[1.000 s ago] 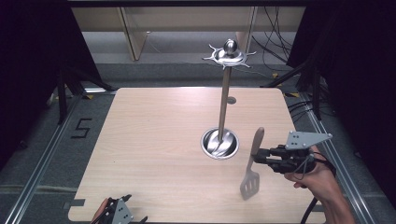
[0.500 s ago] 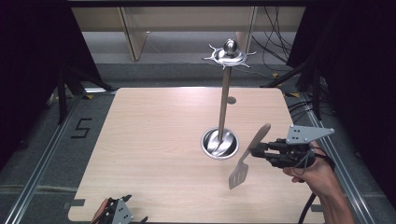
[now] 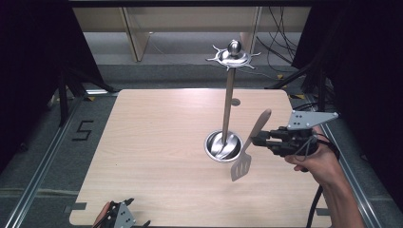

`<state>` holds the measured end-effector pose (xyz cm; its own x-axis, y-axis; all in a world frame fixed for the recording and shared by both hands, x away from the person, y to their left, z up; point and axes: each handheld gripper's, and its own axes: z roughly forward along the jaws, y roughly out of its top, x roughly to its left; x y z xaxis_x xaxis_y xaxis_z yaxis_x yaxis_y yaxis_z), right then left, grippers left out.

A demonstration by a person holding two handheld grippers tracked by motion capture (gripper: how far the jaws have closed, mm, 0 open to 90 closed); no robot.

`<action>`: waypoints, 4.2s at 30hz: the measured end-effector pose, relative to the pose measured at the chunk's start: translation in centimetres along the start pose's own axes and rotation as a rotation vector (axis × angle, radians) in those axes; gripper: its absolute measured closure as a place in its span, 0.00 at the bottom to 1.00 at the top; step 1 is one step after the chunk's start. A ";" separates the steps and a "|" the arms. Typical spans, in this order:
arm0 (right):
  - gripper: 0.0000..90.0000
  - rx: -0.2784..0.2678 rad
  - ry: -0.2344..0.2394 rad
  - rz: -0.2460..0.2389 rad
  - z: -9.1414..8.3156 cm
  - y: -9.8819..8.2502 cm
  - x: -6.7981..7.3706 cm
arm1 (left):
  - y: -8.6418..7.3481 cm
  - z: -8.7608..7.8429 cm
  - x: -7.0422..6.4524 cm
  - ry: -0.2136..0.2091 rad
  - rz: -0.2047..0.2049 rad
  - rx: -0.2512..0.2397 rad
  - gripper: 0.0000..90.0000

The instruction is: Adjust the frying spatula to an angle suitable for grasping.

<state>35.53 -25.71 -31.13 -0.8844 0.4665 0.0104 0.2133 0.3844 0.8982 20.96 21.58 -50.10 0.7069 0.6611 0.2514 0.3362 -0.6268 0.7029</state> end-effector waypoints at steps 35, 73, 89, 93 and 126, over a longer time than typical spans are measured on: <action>0.84 0.064 -0.034 -0.007 1.0 6.2 -3.2 | 0.0 0.2 -0.2 0.009 -0.018 -0.016 0.17; 0.84 0.131 -0.041 0.012 2.0 8.7 -5.6 | 0.0 0.0 -0.1 -0.005 0.007 0.004 0.17; 0.84 0.164 -0.027 0.020 2.8 9.0 -6.3 | 0.0 0.0 -0.1 -0.002 -0.002 -0.009 0.17; 0.83 0.169 -0.022 0.026 3.0 9.1 -6.4 | 0.0 0.0 -0.1 -0.002 0.005 -0.005 0.17; 0.59 0.056 -0.137 0.032 -0.7 6.0 -4.6 | 0.0 0.1 -0.2 -0.002 0.009 0.000 0.17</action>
<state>40.59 -26.07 -25.46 -0.8126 0.5823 -0.0247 0.2666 0.4092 0.8726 20.91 21.42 -50.19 0.7109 0.6550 0.2561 0.3301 -0.6323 0.7009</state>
